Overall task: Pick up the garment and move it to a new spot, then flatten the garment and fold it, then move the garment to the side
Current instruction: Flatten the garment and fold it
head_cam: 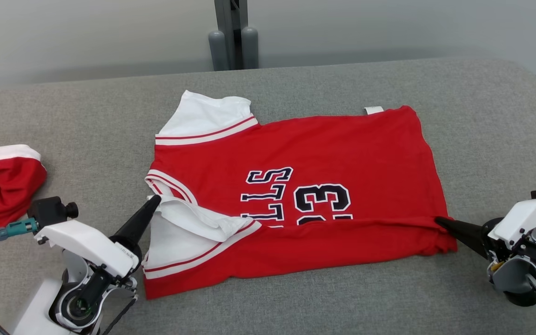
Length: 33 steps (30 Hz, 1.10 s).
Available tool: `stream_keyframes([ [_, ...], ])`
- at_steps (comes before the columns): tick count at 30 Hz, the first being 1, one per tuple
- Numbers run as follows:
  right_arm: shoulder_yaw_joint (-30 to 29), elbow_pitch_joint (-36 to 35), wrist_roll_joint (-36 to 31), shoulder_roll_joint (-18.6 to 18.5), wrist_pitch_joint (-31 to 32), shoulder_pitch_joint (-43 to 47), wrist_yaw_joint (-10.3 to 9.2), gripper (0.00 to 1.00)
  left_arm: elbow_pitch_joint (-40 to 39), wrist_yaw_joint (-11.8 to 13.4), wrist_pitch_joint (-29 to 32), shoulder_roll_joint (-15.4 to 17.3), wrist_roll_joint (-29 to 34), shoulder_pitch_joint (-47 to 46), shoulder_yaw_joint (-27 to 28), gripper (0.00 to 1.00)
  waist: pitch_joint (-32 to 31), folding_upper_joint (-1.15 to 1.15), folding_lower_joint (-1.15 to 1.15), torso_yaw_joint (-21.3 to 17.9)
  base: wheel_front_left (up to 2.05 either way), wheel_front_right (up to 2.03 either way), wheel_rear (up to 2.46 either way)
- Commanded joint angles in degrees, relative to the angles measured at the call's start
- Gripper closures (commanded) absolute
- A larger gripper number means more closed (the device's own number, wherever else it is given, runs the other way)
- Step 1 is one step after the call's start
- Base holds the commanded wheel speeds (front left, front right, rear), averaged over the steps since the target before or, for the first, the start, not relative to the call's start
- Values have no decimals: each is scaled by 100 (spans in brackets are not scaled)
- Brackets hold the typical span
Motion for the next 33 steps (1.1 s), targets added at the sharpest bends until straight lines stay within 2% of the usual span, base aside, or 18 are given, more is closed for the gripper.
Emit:
stream_keyframes([
  [1,-11,9,-47,-4,-23,-75,14,100,71,-34,-49,-26,43,-148,-2,100,43,0,0,-13,0,0,0],
  [8,12,1,-119,35,-115,-134,14,100,361,-55,-174,-108,164,-367,-37,100,120,0,0,-39,0,0,0],
  [9,-2,4,-156,30,-183,-154,14,84,408,-51,-219,-120,191,-387,-28,100,128,0,0,-40,0,0,0],
  [10,-9,20,-171,37,-238,-163,14,22,475,-42,-260,-143,216,-416,-21,100,133,0,0,-40,0,0,0],
  [11,-8,44,-165,58,-239,-154,14,0,524,-44,-283,-172,222,-445,-24,100,138,0,0,-41,0,0,0],
  [14,-39,67,-194,68,-334,-195,14,0,690,-24,-361,-202,329,-508,-62,55,142,0,0,-35,0,0,0],
  [15,-55,76,-198,79,-374,-199,14,0,748,-8,-401,-217,347,-533,-64,11,138,0,0,-32,0,0,0],
  [16,-63,91,-203,92,-386,-187,14,0,794,-10,-423,-246,344,-550,-66,0,132,0,0,-29,0,0,0],
  [22,-107,91,-306,47,-542,-106,14,0,1092,-11,-655,-304,439,-568,-37,0,23,0,0,-4,0,0,0],
  [25,-124,-45,-526,-21,-905,-69,14,0,1186,-29,-858,-348,476,-558,18,0,-60,0,0,-6,0,0,0],
  [28,-67,-320,-1005,-132,-1560,-27,14,0,1219,-63,-1192,-317,668,-520,16,0,-160,0,0,-17,0,0,0],
  [33,91,-893,-2045,-356,-3019,206,13,0,1126,-126,-2120,-335,1141,-381,-5,0,-362,0,0,-20,0,0,0],
])
